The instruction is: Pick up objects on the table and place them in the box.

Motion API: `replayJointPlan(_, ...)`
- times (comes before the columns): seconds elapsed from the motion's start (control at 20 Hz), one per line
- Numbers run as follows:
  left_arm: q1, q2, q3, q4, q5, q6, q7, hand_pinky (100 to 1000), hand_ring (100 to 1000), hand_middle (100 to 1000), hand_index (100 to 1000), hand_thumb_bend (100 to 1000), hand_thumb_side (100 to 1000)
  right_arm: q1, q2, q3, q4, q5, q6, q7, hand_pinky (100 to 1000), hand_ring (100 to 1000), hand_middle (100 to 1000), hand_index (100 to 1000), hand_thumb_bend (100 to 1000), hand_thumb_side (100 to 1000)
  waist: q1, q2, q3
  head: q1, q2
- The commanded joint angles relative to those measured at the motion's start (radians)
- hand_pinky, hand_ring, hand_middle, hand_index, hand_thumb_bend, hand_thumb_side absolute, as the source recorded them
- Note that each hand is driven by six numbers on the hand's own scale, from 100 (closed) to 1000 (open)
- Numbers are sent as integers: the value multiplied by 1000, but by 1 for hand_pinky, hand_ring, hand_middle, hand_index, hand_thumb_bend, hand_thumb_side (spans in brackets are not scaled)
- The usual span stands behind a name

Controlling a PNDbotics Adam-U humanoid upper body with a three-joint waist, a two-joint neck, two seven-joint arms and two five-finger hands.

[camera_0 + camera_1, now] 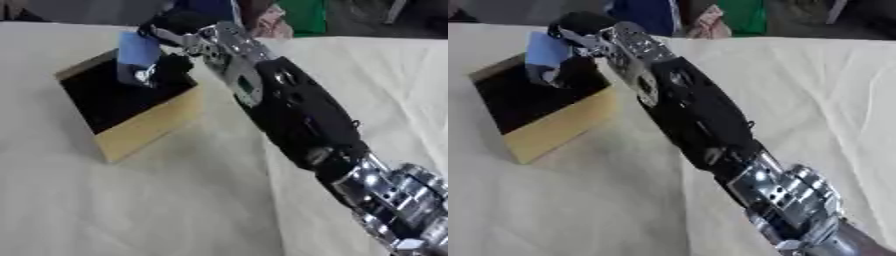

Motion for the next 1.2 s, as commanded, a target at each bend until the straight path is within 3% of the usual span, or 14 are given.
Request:
replayJointPlan(0.05, -15, 18, 9, -16, 4, 2, 0, 672, 624, 637, 857, 100, 943, -22, 2, 12, -20, 16, -44, 47, 950, 970, 832, 949, 100, 674, 6, -21, 2, 2, -5)
replayJointPlan(0.2, -15, 19, 9, -16, 4, 3, 0, 671, 624, 637, 857, 100, 943, -24, 3, 19, -28, 26, -109, 124, 977, 995, 907, 986, 135, 660, 5, -20, 2, 2, -4)
replayJointPlan(0.35, -15, 19, 9, -16, 3, 4, 1, 672, 624, 637, 857, 100, 943, -26, 1, 18, -44, 30, -134, 160, 990, 1000, 938, 999, 194, 671, 5, -20, 2, 3, -3)
replayJointPlan(0.4, -15, 19, 9, -16, 3, 4, 1, 672, 624, 637, 858, 100, 943, -26, 0, 18, -50, 30, -137, 165, 1000, 1000, 1000, 1000, 250, 690, 5, -20, 2, 3, -2)
replayJointPlan(0.8, -16, 17, 9, -16, 4, 7, 1, 672, 624, 637, 858, 100, 944, -38, 3, 16, -86, 17, -147, 157, 1000, 1000, 1000, 1000, 491, 785, 5, -23, 2, 3, -4)
replayJointPlan(0.95, -15, 17, 10, -16, 3, 8, 1, 672, 624, 636, 858, 100, 943, -40, 2, 17, -96, 18, -149, 150, 1000, 1000, 1000, 1000, 485, 795, 5, -23, 2, 3, -5)
replayJointPlan(1.2, -13, 18, 11, -16, 1, 8, 2, 672, 623, 636, 858, 100, 943, -42, -8, 8, -125, -13, -131, 128, 1000, 1000, 1000, 1000, 378, 804, 4, -25, 0, 9, -4)
